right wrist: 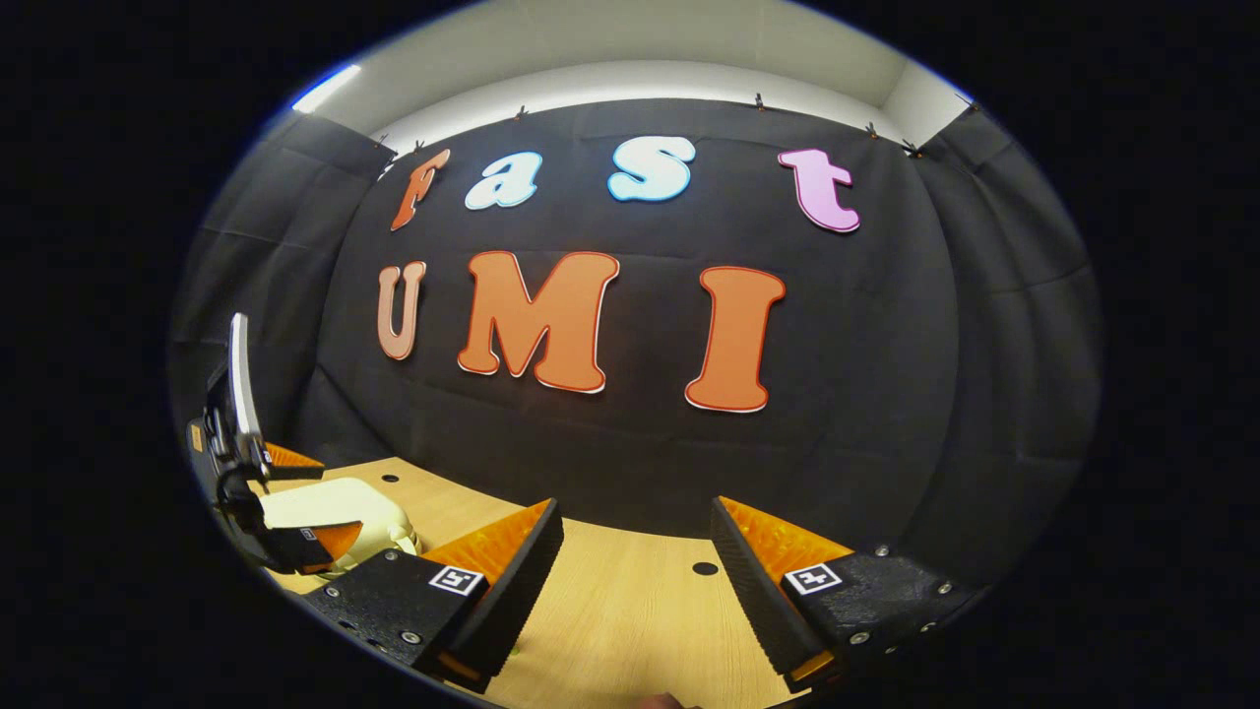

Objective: First open the suitcase, pack the skin care products into it, and then close the suitcase.

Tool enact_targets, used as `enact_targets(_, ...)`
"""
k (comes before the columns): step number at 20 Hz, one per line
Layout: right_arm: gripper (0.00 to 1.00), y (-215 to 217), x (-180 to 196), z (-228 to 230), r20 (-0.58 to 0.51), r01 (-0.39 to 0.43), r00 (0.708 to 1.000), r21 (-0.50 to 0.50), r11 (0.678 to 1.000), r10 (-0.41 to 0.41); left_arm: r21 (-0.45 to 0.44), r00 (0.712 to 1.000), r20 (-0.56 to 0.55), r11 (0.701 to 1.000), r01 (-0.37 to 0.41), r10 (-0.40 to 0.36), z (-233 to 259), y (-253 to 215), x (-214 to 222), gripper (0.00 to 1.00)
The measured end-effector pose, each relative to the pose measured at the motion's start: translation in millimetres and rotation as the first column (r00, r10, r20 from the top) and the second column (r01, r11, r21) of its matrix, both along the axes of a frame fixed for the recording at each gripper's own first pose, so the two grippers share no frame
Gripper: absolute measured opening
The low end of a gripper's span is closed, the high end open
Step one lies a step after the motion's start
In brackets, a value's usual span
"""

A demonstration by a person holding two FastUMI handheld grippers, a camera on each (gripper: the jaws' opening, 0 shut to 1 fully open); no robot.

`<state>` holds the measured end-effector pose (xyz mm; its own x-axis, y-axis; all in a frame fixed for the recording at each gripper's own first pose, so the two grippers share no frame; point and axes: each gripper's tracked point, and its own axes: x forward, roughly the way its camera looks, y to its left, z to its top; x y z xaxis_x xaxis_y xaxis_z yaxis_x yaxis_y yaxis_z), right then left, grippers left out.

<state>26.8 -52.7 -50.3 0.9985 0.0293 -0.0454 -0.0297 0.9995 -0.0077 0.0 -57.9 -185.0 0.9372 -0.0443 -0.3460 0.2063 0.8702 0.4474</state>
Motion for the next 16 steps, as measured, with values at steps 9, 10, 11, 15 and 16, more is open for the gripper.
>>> enact_targets(9,0.95,-17,-1,-6,-0.033,0.096,0.995,-0.016,0.995,-0.096,0.218,0.973,-0.192,0.961,0.167,-0.125,-98,-1,-13,0.93)
enact_targets(10,0.95,-17,-1,-7,-0.037,0.104,0.994,-0.015,0.994,-0.104,0.231,0.967,-0.216,0.956,0.181,-0.131,-107,-1,-16,0.88)
enact_targets(11,0.95,-16,-1,-9,-0.043,0.108,0.993,-0.014,0.994,-0.109,0.246,0.963,-0.23,0.949,0.195,-0.139,-115,0,-16,0.88)
enact_targets(15,0.95,-13,-2,-12,-0.059,0.123,0.99,-0.025,0.992,-0.125,0.332,0.944,-0.294,0.91,0.246,-0.148,-144,7,-16,0.88)
enact_targets(16,0.95,-12,-2,-13,-0.062,0.124,0.99,-0.026,0.992,-0.126,0.351,0.938,-0.314,0.899,0.261,-0.15,-150,8,-15,0.86)
